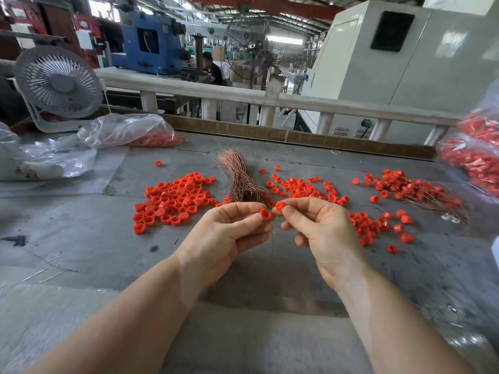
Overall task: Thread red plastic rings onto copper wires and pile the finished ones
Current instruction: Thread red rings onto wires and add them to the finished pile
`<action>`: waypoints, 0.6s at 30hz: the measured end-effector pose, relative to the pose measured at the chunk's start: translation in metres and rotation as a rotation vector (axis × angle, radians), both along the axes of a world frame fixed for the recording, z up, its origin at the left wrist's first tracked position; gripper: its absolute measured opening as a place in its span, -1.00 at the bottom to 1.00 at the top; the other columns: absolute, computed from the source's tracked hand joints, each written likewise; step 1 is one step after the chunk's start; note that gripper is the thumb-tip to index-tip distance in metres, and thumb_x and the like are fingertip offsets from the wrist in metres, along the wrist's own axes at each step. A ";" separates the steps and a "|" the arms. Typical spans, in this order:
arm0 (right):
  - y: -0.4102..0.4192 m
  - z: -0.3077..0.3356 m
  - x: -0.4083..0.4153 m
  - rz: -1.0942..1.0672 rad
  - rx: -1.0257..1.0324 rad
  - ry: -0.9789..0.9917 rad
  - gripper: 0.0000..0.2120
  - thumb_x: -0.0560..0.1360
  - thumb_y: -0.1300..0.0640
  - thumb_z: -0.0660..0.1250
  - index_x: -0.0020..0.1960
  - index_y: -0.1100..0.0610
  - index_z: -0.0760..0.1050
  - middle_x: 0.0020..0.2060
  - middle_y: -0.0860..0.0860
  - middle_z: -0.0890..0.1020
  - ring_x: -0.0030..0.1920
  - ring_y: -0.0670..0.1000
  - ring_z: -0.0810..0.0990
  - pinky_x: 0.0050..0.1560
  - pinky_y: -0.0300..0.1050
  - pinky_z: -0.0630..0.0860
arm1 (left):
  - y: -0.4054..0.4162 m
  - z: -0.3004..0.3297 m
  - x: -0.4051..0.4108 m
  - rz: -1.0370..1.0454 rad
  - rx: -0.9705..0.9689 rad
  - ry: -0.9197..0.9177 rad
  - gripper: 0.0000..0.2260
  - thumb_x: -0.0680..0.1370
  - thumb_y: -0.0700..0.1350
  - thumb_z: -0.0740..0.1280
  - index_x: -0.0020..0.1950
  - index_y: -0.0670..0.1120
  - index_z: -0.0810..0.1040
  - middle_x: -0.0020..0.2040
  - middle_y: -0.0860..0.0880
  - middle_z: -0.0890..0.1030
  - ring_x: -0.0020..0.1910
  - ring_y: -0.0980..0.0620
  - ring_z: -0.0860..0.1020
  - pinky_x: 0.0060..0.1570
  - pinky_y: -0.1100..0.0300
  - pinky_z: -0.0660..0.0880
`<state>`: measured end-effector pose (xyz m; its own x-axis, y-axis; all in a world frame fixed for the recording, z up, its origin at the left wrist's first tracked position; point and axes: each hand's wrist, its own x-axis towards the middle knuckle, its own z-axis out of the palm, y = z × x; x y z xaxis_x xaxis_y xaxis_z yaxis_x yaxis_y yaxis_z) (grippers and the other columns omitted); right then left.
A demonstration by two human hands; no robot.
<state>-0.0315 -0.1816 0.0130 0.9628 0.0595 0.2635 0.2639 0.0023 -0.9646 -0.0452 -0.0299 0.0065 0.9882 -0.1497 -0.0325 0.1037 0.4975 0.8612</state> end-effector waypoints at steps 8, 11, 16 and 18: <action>0.001 -0.002 -0.001 -0.094 -0.182 -0.235 -0.80 0.42 0.27 0.42 -0.24 -0.02 0.60 -0.43 -0.15 0.61 -0.45 -0.22 0.48 -0.42 -0.43 0.34 | 0.000 -0.002 0.000 0.012 -0.013 0.009 -0.81 0.29 -0.27 0.35 -0.11 -0.22 0.58 -0.23 -0.12 0.67 -0.32 0.06 0.64 -0.28 0.24 0.60; 0.003 -0.004 -0.001 -0.154 -0.343 -0.407 -0.76 0.41 0.27 0.44 -0.24 -0.07 0.57 -0.35 -0.17 0.63 -0.30 -0.19 0.56 -0.29 -0.42 0.38 | -0.001 -0.003 0.000 0.017 -0.002 0.003 -0.81 0.29 -0.26 0.35 -0.11 -0.21 0.58 -0.26 -0.10 0.67 -0.32 0.07 0.64 -0.28 0.26 0.60; 0.004 -0.009 -0.002 -0.147 -0.452 -0.554 -0.95 0.38 0.20 0.38 -0.19 0.09 0.63 -0.28 -0.10 0.61 -0.25 -0.21 0.51 -0.21 -0.46 0.34 | -0.001 -0.002 -0.001 0.023 0.014 -0.011 -0.80 0.29 -0.27 0.34 -0.10 -0.23 0.58 -0.27 -0.11 0.67 -0.30 0.07 0.65 -0.27 0.27 0.60; 0.004 -0.009 -0.002 -0.140 -0.466 -0.566 -0.95 0.38 0.20 0.38 -0.19 0.11 0.63 -0.27 -0.10 0.60 -0.23 -0.19 0.52 -0.19 -0.44 0.36 | -0.001 -0.003 -0.001 0.029 0.023 -0.021 -0.84 0.33 -0.29 0.33 -0.11 -0.23 0.58 -0.27 -0.11 0.67 -0.30 0.07 0.65 -0.25 0.27 0.60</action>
